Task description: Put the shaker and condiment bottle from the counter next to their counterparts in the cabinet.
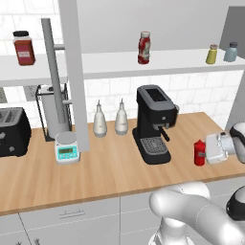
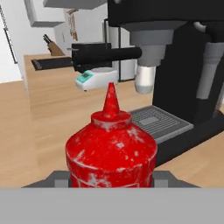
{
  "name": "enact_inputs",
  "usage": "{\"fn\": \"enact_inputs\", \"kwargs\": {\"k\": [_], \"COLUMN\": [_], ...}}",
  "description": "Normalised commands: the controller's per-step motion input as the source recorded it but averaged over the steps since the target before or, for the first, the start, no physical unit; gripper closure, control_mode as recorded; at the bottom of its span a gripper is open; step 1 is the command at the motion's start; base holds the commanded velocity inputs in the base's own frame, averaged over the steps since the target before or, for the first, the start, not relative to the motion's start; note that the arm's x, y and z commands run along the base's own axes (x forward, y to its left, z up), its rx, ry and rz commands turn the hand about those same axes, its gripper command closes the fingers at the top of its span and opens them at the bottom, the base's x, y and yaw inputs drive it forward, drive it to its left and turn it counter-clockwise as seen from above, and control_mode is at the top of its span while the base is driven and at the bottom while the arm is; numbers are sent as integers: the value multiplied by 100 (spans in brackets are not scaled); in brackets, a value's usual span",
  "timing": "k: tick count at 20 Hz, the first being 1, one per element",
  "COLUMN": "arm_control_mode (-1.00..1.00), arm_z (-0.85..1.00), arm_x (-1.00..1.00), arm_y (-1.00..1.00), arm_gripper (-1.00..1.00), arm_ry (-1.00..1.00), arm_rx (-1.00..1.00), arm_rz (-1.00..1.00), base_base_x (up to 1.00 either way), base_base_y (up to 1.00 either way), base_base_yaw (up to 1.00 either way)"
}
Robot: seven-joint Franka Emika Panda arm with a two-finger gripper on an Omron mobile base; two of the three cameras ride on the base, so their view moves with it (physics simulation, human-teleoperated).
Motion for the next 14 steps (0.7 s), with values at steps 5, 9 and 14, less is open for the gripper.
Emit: {"fn": "enact_inputs", "kwargs": {"k": [5,9,14], "arm_control_mode": [-100,-100,-100], "arm_z": [33,37,40], "arm_x": [-38,-14,-10], "arm_y": [12,39,45], "arm_gripper": [100,100,100], "arm_ry": [-5,-1,0], "arm_rx": [-8,0,0], "arm_rz": [0,0,0], "base_base_x": [0,0,0], "base_base_y": [0,0,0], "base_base_yaw": [0,0,0]}}
